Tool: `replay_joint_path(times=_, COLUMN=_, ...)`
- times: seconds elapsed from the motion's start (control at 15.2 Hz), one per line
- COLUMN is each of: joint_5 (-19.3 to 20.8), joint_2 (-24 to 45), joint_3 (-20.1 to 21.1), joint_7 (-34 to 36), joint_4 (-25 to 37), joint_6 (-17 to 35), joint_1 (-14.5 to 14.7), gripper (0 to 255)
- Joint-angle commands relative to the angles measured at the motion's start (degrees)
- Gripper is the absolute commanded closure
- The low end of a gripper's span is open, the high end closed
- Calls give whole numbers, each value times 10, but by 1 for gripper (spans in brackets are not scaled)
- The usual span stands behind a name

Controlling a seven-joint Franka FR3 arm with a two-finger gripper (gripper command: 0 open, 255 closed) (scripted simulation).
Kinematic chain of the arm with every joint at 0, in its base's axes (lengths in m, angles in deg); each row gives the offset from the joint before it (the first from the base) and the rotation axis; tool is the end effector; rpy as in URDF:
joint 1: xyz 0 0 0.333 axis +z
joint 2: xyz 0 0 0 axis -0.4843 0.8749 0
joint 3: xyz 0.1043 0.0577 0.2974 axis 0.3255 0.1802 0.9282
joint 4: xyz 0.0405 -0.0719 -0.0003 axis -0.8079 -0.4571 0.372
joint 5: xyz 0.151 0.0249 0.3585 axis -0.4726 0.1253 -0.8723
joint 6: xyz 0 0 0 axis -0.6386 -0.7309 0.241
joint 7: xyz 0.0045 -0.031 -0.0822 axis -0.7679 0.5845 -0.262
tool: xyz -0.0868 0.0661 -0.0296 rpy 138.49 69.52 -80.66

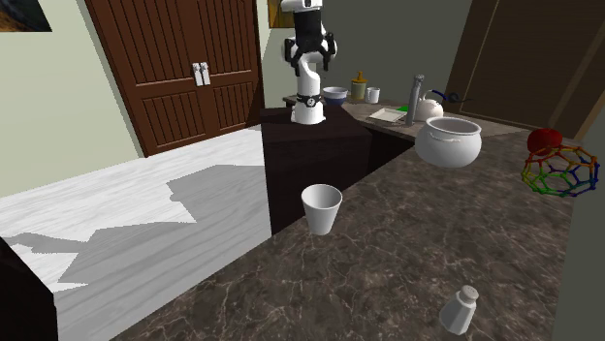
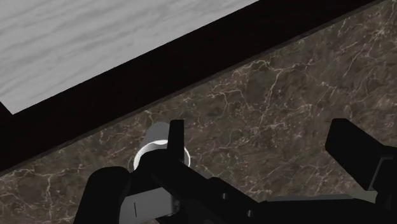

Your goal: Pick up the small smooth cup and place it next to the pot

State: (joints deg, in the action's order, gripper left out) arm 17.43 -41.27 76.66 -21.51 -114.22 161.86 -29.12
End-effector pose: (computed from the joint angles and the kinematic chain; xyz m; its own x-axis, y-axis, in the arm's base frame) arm 0.4275 -0.0997 0.4610 0.9883 0.1515 0.0171 0.1525 -0.9814 -0.1169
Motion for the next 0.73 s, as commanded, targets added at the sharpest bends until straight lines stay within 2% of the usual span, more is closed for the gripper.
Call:
replay_joint_path(times=0.0, joint_5=-11, joint_2=46, joint_3=-11, joint_7=-22, joint_4=14, joint_6=31, joint_1=3, gripper=0)
replay_joint_path(times=0.66, joint_5=-105, joint_2=276, joint_3=-33, joint_7=-136, joint_4=129, joint_6=120, joint_1=1, gripper=0)
